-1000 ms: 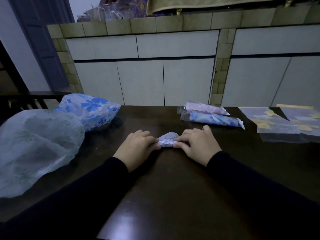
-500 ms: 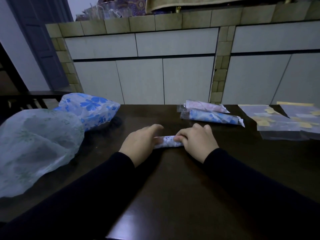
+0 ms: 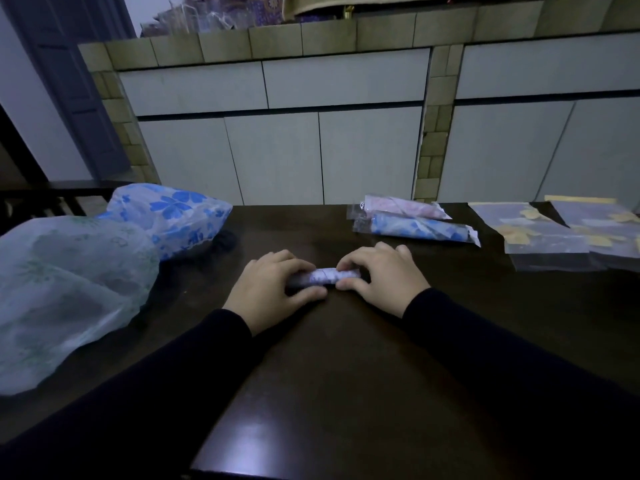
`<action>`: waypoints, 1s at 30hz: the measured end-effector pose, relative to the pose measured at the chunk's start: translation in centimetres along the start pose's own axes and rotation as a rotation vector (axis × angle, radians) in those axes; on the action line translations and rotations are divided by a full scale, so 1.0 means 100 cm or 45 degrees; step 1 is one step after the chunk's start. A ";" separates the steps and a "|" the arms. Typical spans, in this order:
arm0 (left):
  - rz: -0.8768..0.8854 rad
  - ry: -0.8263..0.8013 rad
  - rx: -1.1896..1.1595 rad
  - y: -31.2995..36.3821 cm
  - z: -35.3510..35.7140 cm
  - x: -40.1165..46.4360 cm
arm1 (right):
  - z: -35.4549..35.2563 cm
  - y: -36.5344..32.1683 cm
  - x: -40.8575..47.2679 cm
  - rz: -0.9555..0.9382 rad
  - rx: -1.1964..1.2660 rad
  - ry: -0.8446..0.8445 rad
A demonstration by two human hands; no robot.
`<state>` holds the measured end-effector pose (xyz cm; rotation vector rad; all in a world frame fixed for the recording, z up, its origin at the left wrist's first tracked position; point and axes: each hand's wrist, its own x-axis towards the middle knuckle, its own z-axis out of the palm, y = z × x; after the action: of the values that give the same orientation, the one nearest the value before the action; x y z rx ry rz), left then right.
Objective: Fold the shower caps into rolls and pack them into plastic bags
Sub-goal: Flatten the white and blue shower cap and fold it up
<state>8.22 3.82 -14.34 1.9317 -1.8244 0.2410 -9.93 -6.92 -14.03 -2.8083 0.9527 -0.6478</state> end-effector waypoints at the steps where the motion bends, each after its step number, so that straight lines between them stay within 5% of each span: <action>1: -0.024 -0.011 -0.019 0.001 0.000 0.001 | -0.001 -0.001 0.001 -0.019 -0.020 0.012; 14: 0.294 0.119 0.172 0.022 0.009 0.006 | -0.016 0.021 -0.019 -0.104 0.064 0.002; 17: 0.353 0.254 0.150 0.042 0.016 0.013 | -0.037 0.055 -0.036 0.087 0.178 0.282; 19: 0.365 0.339 0.090 0.062 0.025 0.022 | -0.054 0.088 -0.050 0.382 -0.084 0.376; 23: 0.398 0.464 0.005 0.105 0.048 0.048 | -0.076 0.143 -0.080 0.980 -0.343 0.143; 30: 0.478 0.489 0.047 0.146 0.081 0.087 | -0.073 0.164 -0.080 0.870 -0.440 0.194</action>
<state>-6.71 -7.70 -14.54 1.4244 -1.9033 0.7186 -27.87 -14.98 -14.08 -2.4265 2.0804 -0.6373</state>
